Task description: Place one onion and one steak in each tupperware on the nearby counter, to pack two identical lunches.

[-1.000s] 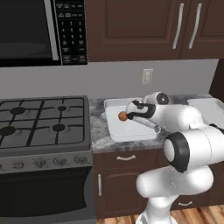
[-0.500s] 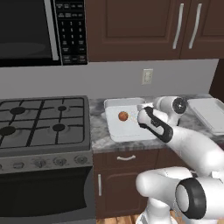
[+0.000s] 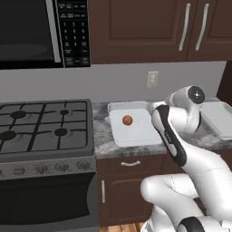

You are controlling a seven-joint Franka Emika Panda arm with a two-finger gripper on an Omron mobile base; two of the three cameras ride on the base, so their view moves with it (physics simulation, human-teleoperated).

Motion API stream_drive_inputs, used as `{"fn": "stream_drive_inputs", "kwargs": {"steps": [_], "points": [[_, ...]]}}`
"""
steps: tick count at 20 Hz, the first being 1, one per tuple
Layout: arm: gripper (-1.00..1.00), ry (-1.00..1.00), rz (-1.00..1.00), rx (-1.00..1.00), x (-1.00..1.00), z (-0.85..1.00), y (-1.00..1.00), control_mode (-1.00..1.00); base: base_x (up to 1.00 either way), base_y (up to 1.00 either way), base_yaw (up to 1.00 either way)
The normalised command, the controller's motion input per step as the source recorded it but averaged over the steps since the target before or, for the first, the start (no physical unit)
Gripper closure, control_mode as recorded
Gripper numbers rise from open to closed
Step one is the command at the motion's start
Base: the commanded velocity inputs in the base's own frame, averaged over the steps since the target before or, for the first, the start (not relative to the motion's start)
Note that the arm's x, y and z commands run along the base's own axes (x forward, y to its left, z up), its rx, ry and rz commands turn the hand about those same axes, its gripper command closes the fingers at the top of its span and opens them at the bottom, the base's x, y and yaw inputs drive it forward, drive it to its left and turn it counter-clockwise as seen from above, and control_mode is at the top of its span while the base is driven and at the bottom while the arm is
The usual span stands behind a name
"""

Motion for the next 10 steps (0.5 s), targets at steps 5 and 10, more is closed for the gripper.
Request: {"fn": "stream_drive_inputs", "kwargs": {"steps": [5,10], "points": [[-1.00,-0.16,0.00,-0.02,-0.40,-0.12,0.15,-1.00,0.00,0.00,0.00],[-1.00,0.01,0.00,0.00,-0.05,0.25,0.05,-1.00,0.00,0.00,0.00]]}}
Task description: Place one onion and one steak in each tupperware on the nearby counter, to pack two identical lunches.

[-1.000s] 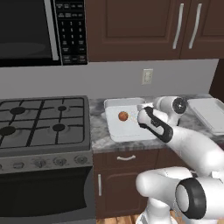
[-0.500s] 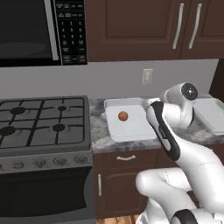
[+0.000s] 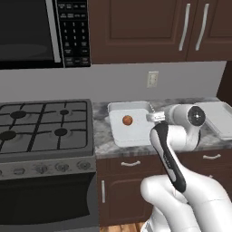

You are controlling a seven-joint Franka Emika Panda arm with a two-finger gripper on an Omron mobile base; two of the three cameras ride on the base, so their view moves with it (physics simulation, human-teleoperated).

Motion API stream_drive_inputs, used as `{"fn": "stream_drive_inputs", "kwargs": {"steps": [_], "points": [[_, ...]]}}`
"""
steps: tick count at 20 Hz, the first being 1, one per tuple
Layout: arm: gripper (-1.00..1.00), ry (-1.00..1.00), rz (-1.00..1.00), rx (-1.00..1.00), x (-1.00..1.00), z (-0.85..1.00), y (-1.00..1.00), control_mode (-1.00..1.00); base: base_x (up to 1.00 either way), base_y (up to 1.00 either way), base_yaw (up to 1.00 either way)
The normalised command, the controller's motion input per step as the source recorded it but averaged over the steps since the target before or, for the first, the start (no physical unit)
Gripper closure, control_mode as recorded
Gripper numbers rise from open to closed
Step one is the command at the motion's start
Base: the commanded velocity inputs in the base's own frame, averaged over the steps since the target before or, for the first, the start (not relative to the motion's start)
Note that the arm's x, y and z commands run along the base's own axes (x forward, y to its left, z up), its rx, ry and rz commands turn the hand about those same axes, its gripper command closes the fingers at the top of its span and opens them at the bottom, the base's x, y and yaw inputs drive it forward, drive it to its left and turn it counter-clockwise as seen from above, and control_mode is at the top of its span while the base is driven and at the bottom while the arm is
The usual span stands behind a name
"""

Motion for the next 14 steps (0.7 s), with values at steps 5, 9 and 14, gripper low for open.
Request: {"fn": "stream_drive_inputs", "kwargs": {"steps": [5,9,14], "points": [[-1.00,0.05,0.00,0.00,-0.10,0.15,0.00,1.00,-0.03,0.01,0.00],[-1.00,0.00,0.00,0.00,0.00,0.00,0.00,1.00,-0.45,-0.19,-0.18],[-1.00,0.00,0.00,0.00,0.00,0.00,0.00,1.00,-0.99,-0.47,-0.38]]}}
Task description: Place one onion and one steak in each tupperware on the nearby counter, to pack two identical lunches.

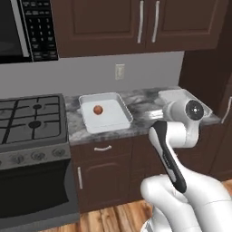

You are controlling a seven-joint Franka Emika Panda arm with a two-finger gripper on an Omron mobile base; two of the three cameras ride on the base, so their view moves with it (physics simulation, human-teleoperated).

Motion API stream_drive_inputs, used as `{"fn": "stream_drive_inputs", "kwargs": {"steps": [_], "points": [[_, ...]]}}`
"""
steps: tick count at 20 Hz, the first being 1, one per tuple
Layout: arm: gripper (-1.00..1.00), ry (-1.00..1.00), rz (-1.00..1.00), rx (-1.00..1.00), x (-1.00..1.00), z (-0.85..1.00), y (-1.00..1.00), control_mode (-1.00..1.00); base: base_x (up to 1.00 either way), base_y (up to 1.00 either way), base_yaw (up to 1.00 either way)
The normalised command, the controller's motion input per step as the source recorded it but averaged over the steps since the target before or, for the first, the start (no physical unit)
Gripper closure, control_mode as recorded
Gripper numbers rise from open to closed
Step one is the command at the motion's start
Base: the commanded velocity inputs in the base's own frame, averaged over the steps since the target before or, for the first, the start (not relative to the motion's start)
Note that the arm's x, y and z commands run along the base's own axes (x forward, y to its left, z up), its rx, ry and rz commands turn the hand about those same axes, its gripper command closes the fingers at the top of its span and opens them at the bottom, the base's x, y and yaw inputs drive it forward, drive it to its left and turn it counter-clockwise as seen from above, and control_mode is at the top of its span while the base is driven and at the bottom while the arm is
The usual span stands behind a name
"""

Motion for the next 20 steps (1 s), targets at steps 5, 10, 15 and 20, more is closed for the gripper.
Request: {"fn": "stream_drive_inputs", "kwargs": {"steps": [5,10,15,20], "points": [[-1.00,0.00,0.00,0.00,0.00,0.00,0.00,1.00,-0.56,-0.60,-0.47],[-1.00,0.00,0.00,0.00,0.00,0.00,0.00,1.00,-0.05,-0.70,-0.61],[-1.00,0.00,0.00,0.00,0.00,0.00,0.00,1.00,0.00,-0.51,-0.62],[-1.00,0.00,0.00,0.00,0.00,0.00,0.00,1.00,0.02,0.10,-0.60]]}}
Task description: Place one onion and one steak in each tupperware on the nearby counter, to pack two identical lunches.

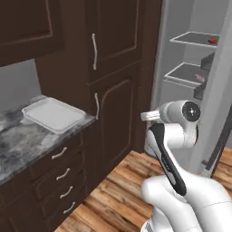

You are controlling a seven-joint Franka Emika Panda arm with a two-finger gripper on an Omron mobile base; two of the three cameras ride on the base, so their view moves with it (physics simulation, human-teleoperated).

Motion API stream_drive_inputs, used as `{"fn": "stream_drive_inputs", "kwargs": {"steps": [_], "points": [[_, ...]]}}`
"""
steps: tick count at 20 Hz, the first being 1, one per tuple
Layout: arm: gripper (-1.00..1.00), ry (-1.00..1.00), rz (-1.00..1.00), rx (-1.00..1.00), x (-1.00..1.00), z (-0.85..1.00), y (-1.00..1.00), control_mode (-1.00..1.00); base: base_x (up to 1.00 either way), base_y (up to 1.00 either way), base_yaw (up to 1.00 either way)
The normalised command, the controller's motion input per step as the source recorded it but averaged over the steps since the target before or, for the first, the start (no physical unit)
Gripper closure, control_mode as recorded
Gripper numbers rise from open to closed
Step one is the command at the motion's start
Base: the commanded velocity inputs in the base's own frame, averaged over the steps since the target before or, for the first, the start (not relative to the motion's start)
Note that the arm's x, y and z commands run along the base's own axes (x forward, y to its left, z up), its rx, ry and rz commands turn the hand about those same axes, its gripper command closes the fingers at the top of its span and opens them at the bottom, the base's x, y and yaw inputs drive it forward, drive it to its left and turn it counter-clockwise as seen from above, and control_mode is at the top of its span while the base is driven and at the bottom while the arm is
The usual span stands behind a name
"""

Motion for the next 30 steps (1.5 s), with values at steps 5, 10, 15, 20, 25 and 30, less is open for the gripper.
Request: {"fn": "stream_drive_inputs", "kwargs": {"steps": [5,10,15,20,25,30], "points": [[-1.00,0.00,0.00,0.00,0.00,0.00,0.00,1.00,0.00,0.44,-0.62],[-1.00,0.00,0.00,0.00,0.00,0.00,0.00,1.00,0.00,0.86,-0.58],[-1.00,0.00,0.00,0.00,0.00,0.00,0.00,1.00,0.00,0.99,-0.52],[-1.00,0.00,0.00,0.00,0.00,0.00,0.00,1.00,0.00,0.60,-0.47],[-1.00,0.00,0.00,0.00,0.00,0.00,0.00,1.00,0.08,0.64,-0.42],[-1.00,0.00,0.00,0.00,0.00,0.00,0.00,1.00,0.32,0.78,-0.28]]}}
